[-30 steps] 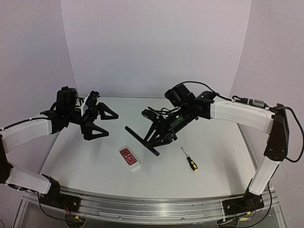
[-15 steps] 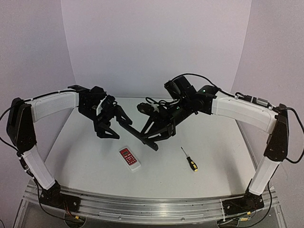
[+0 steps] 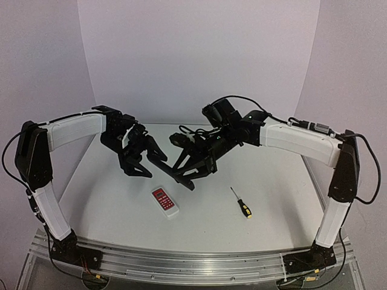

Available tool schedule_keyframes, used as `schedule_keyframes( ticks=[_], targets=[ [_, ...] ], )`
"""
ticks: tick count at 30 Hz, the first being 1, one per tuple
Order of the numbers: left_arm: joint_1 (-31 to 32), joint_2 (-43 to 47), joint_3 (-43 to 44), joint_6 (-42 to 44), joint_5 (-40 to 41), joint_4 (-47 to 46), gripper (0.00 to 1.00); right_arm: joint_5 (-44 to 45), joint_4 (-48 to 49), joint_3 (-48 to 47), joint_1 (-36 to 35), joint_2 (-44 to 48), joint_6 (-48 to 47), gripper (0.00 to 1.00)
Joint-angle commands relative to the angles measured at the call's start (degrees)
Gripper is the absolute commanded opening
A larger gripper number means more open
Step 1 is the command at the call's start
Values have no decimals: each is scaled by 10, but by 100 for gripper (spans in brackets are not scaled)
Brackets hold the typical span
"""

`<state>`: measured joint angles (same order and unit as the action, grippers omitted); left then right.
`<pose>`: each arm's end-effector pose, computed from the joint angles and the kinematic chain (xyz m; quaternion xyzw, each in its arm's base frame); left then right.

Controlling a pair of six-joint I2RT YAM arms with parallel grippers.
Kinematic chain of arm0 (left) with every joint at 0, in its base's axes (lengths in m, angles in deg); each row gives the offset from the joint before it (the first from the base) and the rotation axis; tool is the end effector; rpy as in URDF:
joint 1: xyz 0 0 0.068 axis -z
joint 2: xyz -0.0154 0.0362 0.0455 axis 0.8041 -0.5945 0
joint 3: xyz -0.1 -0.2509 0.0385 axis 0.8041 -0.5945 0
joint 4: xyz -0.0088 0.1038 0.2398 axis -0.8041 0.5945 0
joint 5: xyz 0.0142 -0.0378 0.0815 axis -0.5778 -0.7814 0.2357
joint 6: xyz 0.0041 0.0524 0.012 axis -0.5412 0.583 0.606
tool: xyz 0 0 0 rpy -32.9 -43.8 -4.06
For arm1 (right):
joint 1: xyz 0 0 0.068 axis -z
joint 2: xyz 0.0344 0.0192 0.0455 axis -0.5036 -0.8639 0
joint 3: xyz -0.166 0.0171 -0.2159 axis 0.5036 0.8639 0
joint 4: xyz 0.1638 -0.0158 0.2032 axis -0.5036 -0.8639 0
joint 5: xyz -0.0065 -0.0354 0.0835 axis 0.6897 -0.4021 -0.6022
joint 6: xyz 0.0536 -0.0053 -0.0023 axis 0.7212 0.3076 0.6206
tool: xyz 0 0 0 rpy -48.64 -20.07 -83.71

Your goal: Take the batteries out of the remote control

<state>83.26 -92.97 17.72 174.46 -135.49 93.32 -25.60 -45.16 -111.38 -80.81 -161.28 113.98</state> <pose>0.2610 -0.1898 0.2801 0.6573 0.3458 -0.5661 0.3577 0.2372 0.3393 0.3235 0.3012 -0.7438 -0.5892 0.0943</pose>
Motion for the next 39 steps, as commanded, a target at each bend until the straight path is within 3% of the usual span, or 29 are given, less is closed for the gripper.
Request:
schedule_keyframes(
  ticks=[1,12,22,25,28,29,33,34,35,37,39],
  targets=[
    [3,31,23,33,-137,66,70,-23,24,-37,-4,-17,9,0],
    [3,35,19,19,-130,66,34,-30,39,-73,-4,-48,22,0],
    [3,72,-3,46,-126,66,37,-44,43,-82,-4,-64,38,0],
    [3,79,-4,46,-126,66,33,-41,43,-86,-4,-68,37,0],
    [3,82,-7,43,-125,66,19,-36,44,-93,-3,-73,37,0],
    [3,83,-9,41,-126,66,4,-32,45,-95,-4,-73,36,0],
    [3,85,-12,31,-125,66,0,-10,47,-111,-2,-76,35,1],
    [3,86,-10,25,-126,66,0,-1,46,-116,-1,-77,36,9],
    [3,85,-6,18,-126,67,0,5,46,-120,3,-77,39,23],
    [2,81,10,-18,-123,67,0,15,46,-120,18,-73,48,62],
    [1,73,28,-57,-114,64,0,33,47,-109,38,-59,52,79]
  ],
)
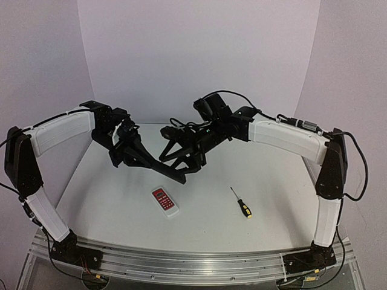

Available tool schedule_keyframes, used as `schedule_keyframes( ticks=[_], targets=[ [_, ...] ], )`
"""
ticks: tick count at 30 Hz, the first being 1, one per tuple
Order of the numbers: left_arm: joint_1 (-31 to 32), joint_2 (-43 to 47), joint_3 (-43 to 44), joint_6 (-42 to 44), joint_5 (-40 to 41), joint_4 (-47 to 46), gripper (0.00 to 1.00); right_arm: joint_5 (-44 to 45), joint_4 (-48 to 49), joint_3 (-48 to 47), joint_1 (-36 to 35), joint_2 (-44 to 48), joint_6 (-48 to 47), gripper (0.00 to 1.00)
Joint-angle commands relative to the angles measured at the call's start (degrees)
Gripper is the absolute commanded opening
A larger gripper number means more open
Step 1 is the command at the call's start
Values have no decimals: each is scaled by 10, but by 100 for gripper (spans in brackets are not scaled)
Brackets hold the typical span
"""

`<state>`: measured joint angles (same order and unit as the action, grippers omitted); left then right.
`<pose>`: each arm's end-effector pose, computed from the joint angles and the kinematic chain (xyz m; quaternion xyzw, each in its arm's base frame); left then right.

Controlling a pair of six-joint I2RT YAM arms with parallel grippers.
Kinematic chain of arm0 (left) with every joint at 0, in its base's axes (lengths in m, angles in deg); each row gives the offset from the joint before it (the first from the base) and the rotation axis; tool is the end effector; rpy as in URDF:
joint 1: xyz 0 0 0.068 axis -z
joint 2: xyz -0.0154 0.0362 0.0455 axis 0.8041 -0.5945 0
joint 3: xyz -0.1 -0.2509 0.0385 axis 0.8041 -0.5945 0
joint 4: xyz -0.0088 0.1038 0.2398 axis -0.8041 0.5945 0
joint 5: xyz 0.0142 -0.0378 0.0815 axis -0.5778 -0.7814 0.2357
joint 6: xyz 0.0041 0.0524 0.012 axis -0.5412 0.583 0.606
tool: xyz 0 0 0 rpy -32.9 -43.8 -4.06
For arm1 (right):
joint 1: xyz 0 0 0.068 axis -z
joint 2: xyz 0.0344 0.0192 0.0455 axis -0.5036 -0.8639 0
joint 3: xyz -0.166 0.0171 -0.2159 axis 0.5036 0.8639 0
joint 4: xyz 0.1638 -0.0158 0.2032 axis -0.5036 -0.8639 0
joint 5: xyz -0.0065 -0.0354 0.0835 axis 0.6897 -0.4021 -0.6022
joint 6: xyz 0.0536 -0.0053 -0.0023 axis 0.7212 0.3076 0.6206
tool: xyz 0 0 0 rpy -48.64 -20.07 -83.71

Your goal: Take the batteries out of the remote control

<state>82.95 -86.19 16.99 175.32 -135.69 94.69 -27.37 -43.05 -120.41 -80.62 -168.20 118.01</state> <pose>0.2408 -0.1764 0.3111 0.6701 0.3176 -0.5464 0.3892 0.2588 0.3639 0.3276 0.2955 -0.7320 -0.6058 0.0994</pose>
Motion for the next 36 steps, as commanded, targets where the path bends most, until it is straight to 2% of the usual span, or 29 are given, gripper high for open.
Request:
schedule_keyframes(
  ticks=[1,3,4,5,6,7,8,9,11,13,15,19,21,26,31,36],
  targets=[
    [5,-1,49,-98,-106,40,0,64,26,-5,47,22,10,81],
    [3,-13,68,-191,-85,-12,0,99,26,17,70,52,-5,83],
    [3,-14,69,-275,-68,-75,0,115,25,28,77,68,-19,83],
    [3,-12,64,-360,-39,-150,0,132,24,39,82,86,-37,84],
    [3,-3,47,-497,-10,-282,0,152,24,48,85,106,-56,84],
    [6,11,11,-657,84,-395,0,176,23,55,86,129,-71,85],
    [11,34,-21,-757,193,-527,0,202,23,68,86,151,-87,85],
    [13,50,-43,-796,274,-594,0,232,23,83,86,175,-104,86],
    [12,68,-55,-830,366,-645,0,302,23,113,87,224,-138,87],
    [12,70,-35,-880,410,-649,0,375,25,158,86,271,-170,87],
    [12,73,-29,-950,419,-651,0,432,26,200,86,312,-196,87],
    [13,103,-126,-1099,373,-756,0,496,36,276,86,366,-199,87],
    [12,119,-186,-1163,338,-815,0,504,56,312,86,379,-192,87],
    [13,145,-264,-1311,307,-881,0,473,138,362,85,363,-163,86],
    [14,183,-304,-1362,328,-878,0,446,218,365,69,303,-131,85],
    [16,206,-338,-1390,345,-890,0,452,251,328,41,239,-123,83]
  ],
)
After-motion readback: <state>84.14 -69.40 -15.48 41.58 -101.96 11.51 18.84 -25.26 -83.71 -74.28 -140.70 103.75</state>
